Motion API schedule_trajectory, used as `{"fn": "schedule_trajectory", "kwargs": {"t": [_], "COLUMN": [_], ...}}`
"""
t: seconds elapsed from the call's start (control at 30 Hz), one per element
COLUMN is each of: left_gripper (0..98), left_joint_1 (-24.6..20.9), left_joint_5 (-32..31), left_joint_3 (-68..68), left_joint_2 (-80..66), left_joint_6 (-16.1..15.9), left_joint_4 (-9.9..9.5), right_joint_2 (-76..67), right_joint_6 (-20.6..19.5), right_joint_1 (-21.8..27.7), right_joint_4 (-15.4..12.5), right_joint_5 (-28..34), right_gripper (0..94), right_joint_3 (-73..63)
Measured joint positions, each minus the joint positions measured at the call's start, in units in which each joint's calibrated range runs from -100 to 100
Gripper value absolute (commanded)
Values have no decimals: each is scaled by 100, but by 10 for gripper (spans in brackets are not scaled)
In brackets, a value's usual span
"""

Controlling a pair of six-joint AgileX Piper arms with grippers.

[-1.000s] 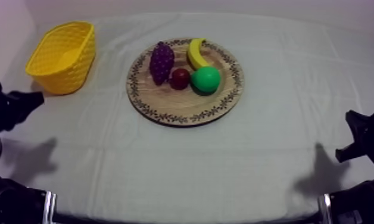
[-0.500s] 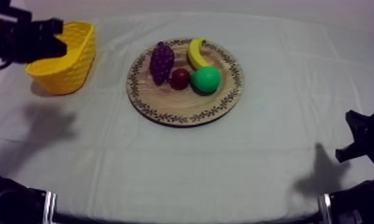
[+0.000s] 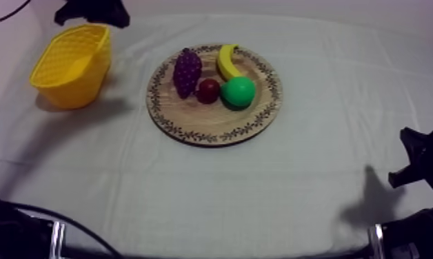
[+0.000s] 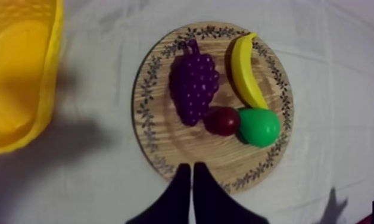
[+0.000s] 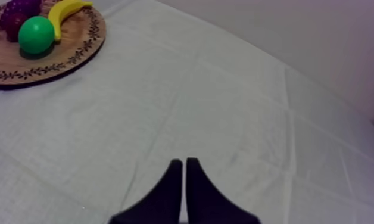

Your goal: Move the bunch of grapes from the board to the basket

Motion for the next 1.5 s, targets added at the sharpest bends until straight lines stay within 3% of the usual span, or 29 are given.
{"fn": "schedule_trajectory", "kwargs": {"t": [0.4,0.5,0.8,0.97,1.17,1.5], "left_gripper": [19,118,600,775,870,889], "left_joint_1": [244,284,373,342,320,323], "left_joint_5": [734,859,1093,1102,1098,896], "left_joint_3": [-2280,-2712,-3040,-2900,-2769,-2723], "left_joint_2": [1926,2250,2465,2465,2567,3155], "left_joint_6": [376,420,394,392,389,370], "left_joint_4": [-118,-156,-170,-170,-158,-140], "right_joint_2": [0,0,0,0,0,0], "right_joint_6": [-2,-2,-2,-2,1,1], "right_joint_1": [0,0,0,0,0,0], "right_joint_4": [0,0,0,0,0,0], "right_joint_5": [0,0,0,0,0,0], "right_gripper": [3,3,3,3,3,3], "right_joint_3": [0,0,0,0,0,0]}}
